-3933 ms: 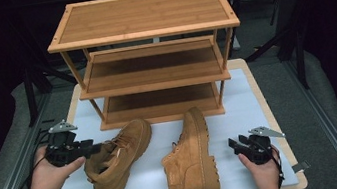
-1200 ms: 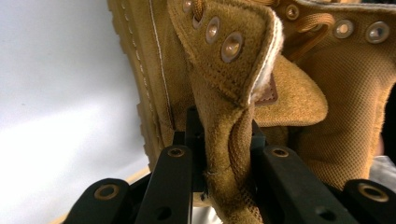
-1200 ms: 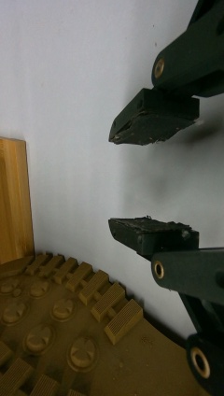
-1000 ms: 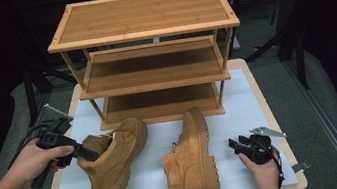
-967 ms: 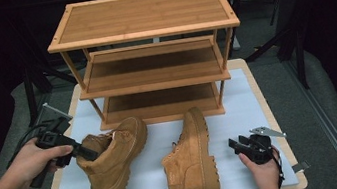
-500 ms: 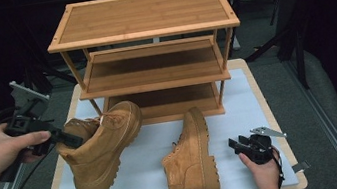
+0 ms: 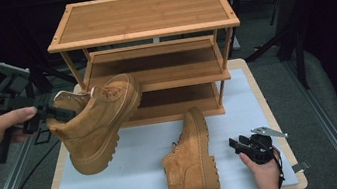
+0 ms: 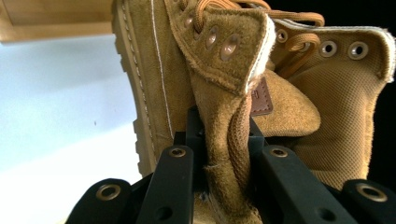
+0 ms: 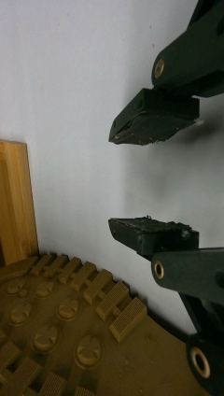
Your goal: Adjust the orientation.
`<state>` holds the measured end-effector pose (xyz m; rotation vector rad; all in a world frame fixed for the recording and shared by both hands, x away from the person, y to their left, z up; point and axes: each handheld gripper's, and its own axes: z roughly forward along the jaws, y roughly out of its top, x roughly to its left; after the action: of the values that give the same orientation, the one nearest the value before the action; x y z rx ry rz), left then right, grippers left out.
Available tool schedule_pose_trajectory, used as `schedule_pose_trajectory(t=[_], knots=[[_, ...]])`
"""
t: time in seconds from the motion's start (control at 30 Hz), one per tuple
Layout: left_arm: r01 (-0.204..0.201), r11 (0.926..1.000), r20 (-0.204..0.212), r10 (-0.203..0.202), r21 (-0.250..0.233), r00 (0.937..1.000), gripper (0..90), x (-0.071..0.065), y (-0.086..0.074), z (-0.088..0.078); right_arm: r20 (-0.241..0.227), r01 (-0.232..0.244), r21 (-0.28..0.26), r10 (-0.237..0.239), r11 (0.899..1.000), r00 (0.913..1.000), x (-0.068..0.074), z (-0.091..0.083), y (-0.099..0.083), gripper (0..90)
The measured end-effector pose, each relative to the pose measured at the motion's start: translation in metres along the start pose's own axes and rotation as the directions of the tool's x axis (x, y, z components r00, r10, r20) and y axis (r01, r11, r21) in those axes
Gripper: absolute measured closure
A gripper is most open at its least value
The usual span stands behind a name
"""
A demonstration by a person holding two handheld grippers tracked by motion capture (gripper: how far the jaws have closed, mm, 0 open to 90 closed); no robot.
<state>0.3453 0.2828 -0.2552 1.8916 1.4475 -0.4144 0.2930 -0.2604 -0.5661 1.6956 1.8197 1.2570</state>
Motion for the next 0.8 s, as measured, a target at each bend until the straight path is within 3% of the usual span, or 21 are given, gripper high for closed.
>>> schedule_pose_trajectory(t=[0.13, 0.2, 0.3, 0.43, 0.8], knots=[[0.032, 0.9991, 0.004, -0.032, -0.028, 0.9995, 80.0, 0.009, 0.014, 0.008, 0.001, -0.002, 0.0, 0.002, 1.0, 1.0, -0.001, 0.0, 0.0, 50.7], [0.033, 0.9989, -0.005, -0.033, -0.033, 0.9994, 80.0, 0.012, 0.02, 0.012, 0.01, -0.001, 0.02, 0.001, 1.0, 1.0, -0.001, 0.0, 0.0, 50.7], [0.038, 0.9983, -0.026, -0.039, -0.045, 0.9989, 79.9, 0.014, 0.027, 0.017, 0.006, 0.001, 0.019, -0.001, 1.0, 1.0, -0.001, 0.0, 0.0, 50.7], [0.048, 0.9966, -0.023, -0.05, -0.066, 0.9985, 79.8, 0.017, 0.037, 0.02, -0.005, -0.005, 0.001, 0.005, 1.0, 1.0, -0.001, 0.001, 0.0, 50.7], [0.089, 0.9866, -0.039, -0.095, -0.137, 0.9947, 79.8, 0.025, 0.06, 0.029, -0.007, -0.005, 0.023, 0.005, 1.0, 1.0, -0.002, 0.001, 0.0, 50.8]])
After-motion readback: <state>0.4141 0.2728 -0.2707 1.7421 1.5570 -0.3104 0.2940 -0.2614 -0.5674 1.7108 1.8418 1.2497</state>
